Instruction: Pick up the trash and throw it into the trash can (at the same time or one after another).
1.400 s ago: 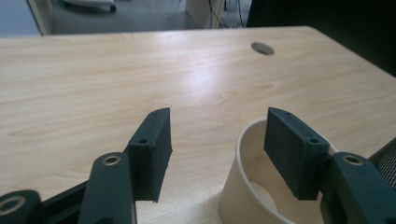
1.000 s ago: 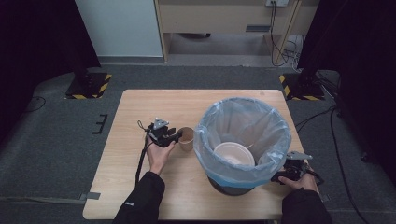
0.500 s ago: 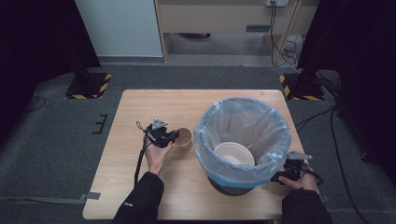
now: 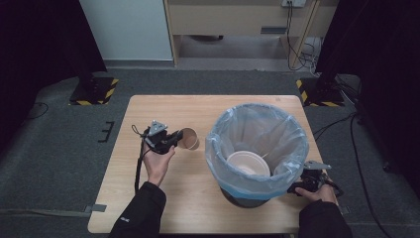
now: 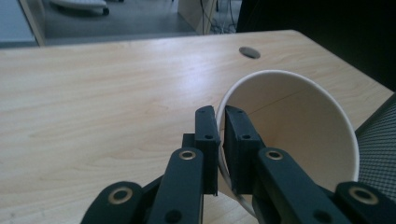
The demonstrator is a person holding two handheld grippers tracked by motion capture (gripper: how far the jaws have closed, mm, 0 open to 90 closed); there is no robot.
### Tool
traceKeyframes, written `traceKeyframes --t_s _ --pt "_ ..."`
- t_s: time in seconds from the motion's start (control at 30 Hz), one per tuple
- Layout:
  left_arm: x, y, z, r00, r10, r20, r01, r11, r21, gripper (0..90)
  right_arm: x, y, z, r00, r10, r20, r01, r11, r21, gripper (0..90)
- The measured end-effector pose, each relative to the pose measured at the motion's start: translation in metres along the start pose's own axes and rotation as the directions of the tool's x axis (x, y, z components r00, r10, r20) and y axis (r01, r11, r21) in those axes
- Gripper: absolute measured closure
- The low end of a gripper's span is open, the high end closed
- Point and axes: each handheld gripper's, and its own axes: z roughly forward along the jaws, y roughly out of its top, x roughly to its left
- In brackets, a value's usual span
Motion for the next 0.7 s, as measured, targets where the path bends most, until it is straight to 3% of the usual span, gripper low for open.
traceKeyframes --t_s 0.2,0.33,0.5,0.7 --pt "-0.001 0.013 -0.019 1.0000 0.009 0.000 -0.009 0.9971 -0.076 84.0 0.000 0.000 0.000 1.0000 0.000 0.000 0.000 1.000 0.000 0.8" --pt "-0.003 0.022 -0.033 0.9998 0.021 0.006 -0.021 0.9913 -0.130 84.0 0.000 0.000 0.000 1.0000 0.000 0.000 0.000 1.000 0.000 0.8" --pt "-0.004 0.033 -0.050 0.9997 0.020 0.012 -0.017 0.9789 -0.204 84.0 0.000 0.000 0.000 1.0000 0.000 0.000 0.000 1.000 0.000 0.8" --pt "-0.005 0.047 -0.073 0.9997 0.011 0.024 -0.004 0.9556 -0.295 84.0 0.000 0.000 0.000 1.0000 0.000 0.000 0.000 1.000 0.000 0.8"
